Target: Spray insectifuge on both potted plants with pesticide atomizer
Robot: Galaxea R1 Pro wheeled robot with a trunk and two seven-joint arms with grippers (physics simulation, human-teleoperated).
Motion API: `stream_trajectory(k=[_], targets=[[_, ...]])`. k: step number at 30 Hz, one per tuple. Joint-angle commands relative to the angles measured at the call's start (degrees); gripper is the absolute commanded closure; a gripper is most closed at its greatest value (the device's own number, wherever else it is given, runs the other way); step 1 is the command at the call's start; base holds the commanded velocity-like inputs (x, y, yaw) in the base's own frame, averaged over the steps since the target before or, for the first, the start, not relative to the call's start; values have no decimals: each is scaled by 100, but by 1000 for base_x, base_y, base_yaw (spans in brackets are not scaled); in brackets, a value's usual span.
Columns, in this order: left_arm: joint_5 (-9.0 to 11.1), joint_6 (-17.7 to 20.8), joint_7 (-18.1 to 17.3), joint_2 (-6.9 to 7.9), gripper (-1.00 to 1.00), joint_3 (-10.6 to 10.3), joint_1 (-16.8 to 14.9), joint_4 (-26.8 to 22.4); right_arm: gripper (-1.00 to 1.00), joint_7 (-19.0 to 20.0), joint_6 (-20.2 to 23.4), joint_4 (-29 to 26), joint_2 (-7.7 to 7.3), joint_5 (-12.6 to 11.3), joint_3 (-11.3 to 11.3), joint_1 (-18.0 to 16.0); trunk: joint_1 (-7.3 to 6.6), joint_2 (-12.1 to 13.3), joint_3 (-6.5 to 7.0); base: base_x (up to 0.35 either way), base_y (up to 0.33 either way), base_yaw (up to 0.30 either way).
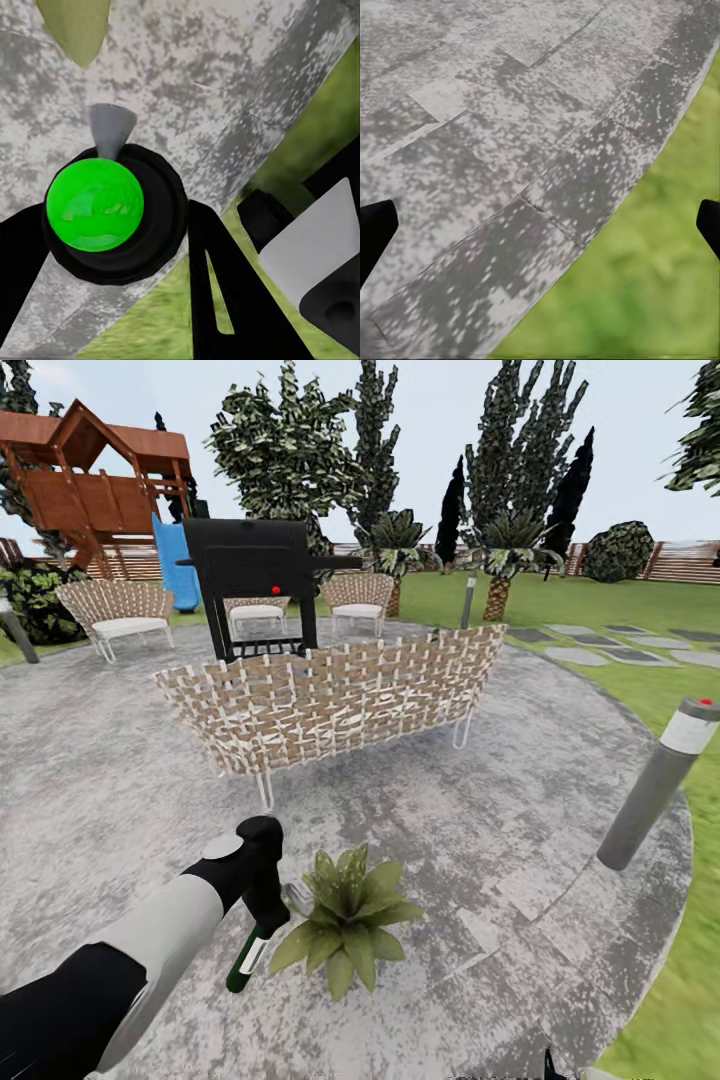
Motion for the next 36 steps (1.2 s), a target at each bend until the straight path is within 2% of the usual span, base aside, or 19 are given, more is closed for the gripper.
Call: stream_trajectory(k=[1, 7, 13, 19, 27, 28, 31, 32, 36], targets=[[-51, 58, -57, 4, 100, -8, -4, -5, -100, -9, -17, 2, -1, -18, 15, -2, -4, -2, -5, -308, 20, 279], [-51, 50, -51, 36, 100, 18, -3, 0, -100, -9, -17, 2, -1, -16, 15, -1, -4, -2, -5, -282, 79, 278], [-51, 48, -9, 33, 100, -23, 60, 24, -100, -9, -17, 2, -1, -21, 15, -2, -4, -2, -5, -41, 14, 205], [22, 49, 627, 16, 100, 46, 155, 105, -100, -9, -17, 2, -1, -13, 20, -1, -4, -2, -5, -1, 0, 15], [50, 49, 879, 2, 100, 79, 669, 83, -100, -9, -17, 11, -9, -13, 24, -1, -4, -2, -5, 3, 0, 0], [56, 49, 893, 2, 100, 126, 686, 70, -100, -9, -17, 11, -9, -13, 24, 0, -4, -2, -5, 89, 0, 0], [71, 49, 946, 0, 100, 581, 718, 43, -100, -9, -17, 11, -10, -13, 24, -2, -4, -2, -5, 257, 0, 0], [72, 49, 1019, 8, 100, 676, 720, 42, -100, -9, -17, 11, -10, -13, 24, -2, -4, -2, -5, 321, 0, 0], [89, 47, 1303, 11, 100, 776, 748, 98, -100, -9, -17, 11, -10, -13, 24, -1, -4, -2, -5, 334, 0, 48]])
